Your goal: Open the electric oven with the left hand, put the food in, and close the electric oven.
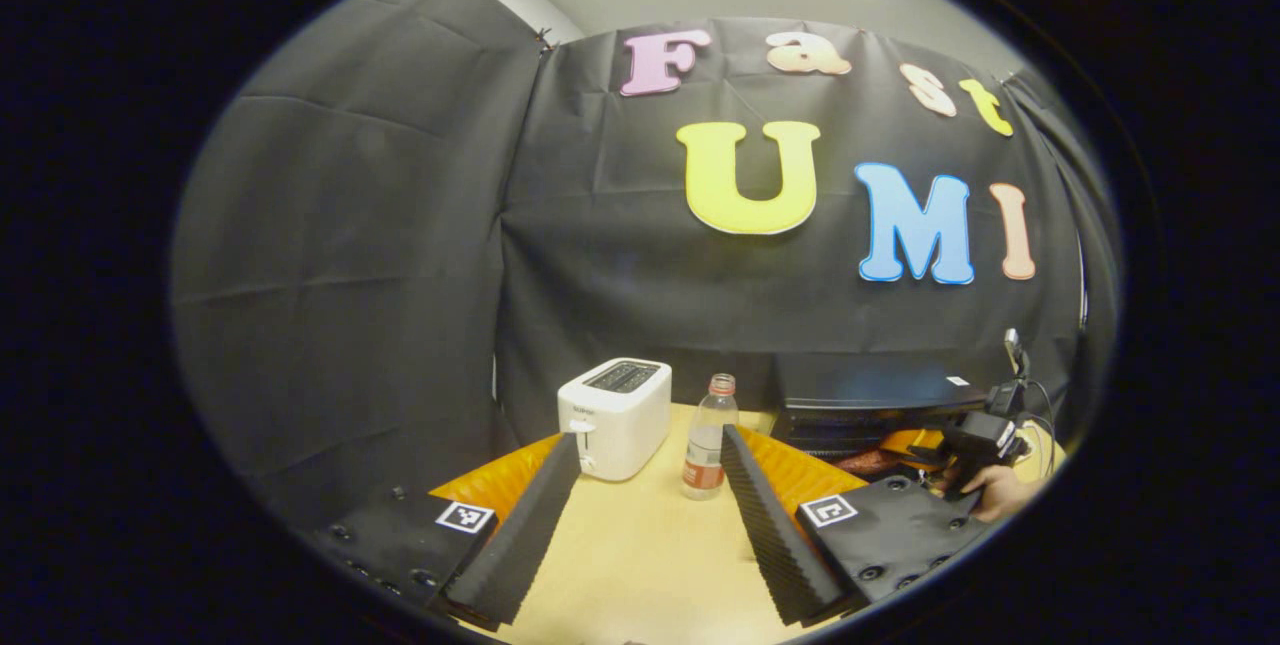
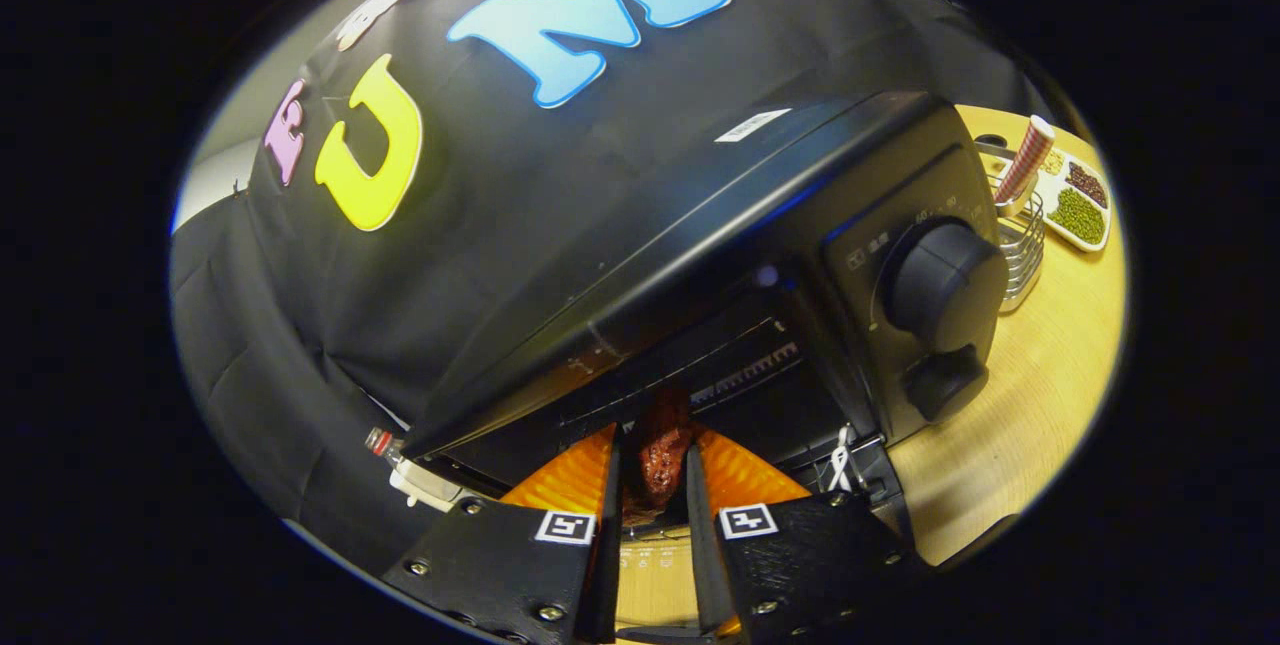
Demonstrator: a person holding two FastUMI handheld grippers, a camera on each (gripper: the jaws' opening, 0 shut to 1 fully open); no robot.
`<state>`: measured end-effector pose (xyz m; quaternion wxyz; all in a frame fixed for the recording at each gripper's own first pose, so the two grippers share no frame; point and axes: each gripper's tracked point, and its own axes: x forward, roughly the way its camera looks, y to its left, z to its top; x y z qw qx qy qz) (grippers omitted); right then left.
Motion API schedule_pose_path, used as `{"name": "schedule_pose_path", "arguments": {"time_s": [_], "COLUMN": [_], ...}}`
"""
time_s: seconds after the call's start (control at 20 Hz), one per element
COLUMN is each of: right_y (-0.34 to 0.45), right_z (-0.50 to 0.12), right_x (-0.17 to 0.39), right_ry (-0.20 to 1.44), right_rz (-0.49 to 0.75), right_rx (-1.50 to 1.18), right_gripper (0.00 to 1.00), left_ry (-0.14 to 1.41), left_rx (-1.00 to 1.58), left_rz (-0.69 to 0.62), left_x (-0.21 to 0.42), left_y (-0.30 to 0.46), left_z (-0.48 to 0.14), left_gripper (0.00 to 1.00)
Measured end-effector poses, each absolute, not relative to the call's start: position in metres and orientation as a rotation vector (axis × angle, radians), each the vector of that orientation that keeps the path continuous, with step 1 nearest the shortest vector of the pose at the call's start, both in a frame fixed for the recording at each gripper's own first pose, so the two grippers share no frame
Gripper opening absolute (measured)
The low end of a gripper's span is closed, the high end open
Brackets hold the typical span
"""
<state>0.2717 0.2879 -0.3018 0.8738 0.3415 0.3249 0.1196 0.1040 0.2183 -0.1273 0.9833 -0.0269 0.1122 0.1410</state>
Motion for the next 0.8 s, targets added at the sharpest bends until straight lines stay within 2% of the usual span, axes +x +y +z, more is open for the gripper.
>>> {"name": "schedule_pose_path", "arguments": {"time_s": [0.05,0.1,0.15,0.25,0.3,0.35,0.65,0.7,0.8], "right_y": [0.281,0.275,0.275,0.269,0.267,0.265,0.248,0.242,0.233], "right_z": [-0.305,-0.304,-0.303,-0.300,-0.296,-0.293,-0.249,-0.239,-0.218], "right_x": [0.272,0.273,0.271,0.267,0.265,0.262,0.232,0.226,0.213], "right_ry": [0.678,0.663,0.650,0.630,0.620,0.611,0.529,0.510,0.466], "right_rz": [0.235,0.229,0.232,0.243,0.247,0.252,0.315,0.320,0.330], "right_rx": [0.682,0.646,0.608,0.541,0.514,0.489,0.346,0.322,0.278], "right_gripper": [0.35,0.45,0.46,0.81,0.84,0.97,0.97,0.97,0.97], "left_ry": [0.227,0.229,0.230,0.229,0.229,0.228,0.233,0.237,0.248], "left_rx": [-0.053,-0.054,-0.055,-0.054,-0.055,-0.055,-0.059,-0.061,-0.069], "left_rz": [0.284,0.283,0.283,0.279,0.274,0.270,0.216,0.203,0.176], "left_x": [0.104,0.104,0.105,0.104,0.105,0.104,0.104,0.104,0.104], "left_y": [0.217,0.217,0.215,0.212,0.208,0.204,0.171,0.164,0.150], "left_z": [-0.128,-0.128,-0.128,-0.127,-0.128,-0.127,-0.133,-0.137,-0.144], "left_gripper": [0.92,0.91,0.91,0.93,0.95,0.96,1.00,0.95,0.95]}}
